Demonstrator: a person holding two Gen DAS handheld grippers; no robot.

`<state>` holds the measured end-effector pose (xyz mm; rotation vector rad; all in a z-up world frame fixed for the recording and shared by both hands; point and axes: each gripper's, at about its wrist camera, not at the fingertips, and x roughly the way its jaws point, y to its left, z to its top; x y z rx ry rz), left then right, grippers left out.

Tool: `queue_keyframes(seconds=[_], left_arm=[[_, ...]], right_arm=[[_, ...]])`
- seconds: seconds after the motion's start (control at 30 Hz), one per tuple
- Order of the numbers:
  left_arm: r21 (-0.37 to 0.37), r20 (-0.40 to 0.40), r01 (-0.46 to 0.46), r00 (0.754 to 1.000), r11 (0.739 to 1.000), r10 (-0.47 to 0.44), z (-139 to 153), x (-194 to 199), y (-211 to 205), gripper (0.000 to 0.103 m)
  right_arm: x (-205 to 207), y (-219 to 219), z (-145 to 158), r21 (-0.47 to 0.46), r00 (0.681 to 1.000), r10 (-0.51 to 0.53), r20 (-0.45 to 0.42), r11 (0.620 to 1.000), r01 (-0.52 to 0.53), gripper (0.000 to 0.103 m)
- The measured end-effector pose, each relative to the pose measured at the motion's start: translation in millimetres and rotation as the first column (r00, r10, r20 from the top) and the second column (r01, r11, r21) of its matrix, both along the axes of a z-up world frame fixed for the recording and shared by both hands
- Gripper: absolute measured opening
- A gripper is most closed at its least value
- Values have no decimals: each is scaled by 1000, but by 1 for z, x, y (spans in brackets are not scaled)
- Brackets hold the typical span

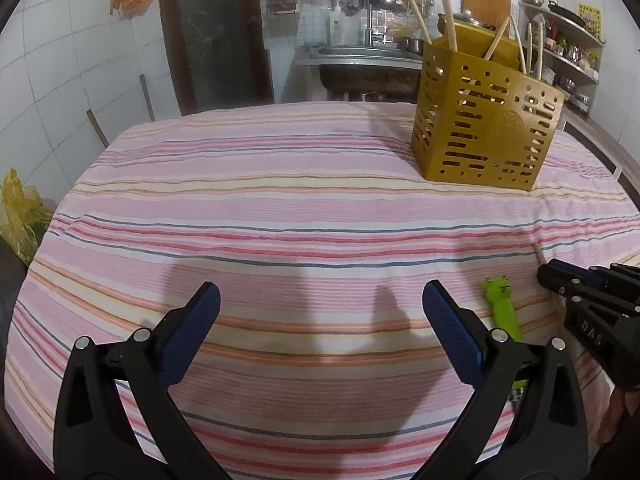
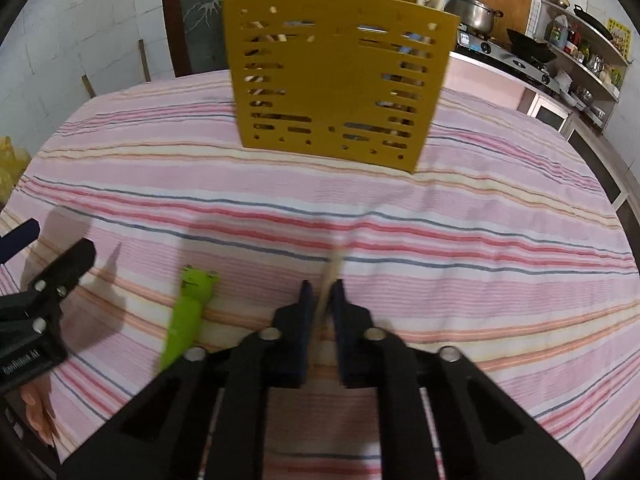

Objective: Organize utensils
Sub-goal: 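Close the right tool on the wooden chopstick while the left tool closes on the frog fork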

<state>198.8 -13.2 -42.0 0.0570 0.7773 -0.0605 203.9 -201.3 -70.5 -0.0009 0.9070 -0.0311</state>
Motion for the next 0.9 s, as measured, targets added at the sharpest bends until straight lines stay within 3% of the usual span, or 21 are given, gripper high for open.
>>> queue_keyframes(seconds=[0.27, 0.37, 0.67, 0.9], left_arm=[[-39, -45, 7, 999, 999, -8, 2, 1, -11, 98], [-63, -56, -3, 998, 998, -1, 5, -1, -13, 98], [-36, -61, 2, 998, 999, -5, 6, -5, -36, 98], [-45, -124, 28, 992, 999, -34, -8, 2, -57, 98]], right_arm=[[-5, -41, -2, 8, 1000, -11, -9, 1000, 11, 6], [-8, -55, -6, 90, 999, -28, 15, 996, 26, 6], [-14, -61, -8, 96, 999, -33, 39, 995, 29, 7], [-15, -74, -9, 128, 998, -38, 42, 991, 33, 7]])
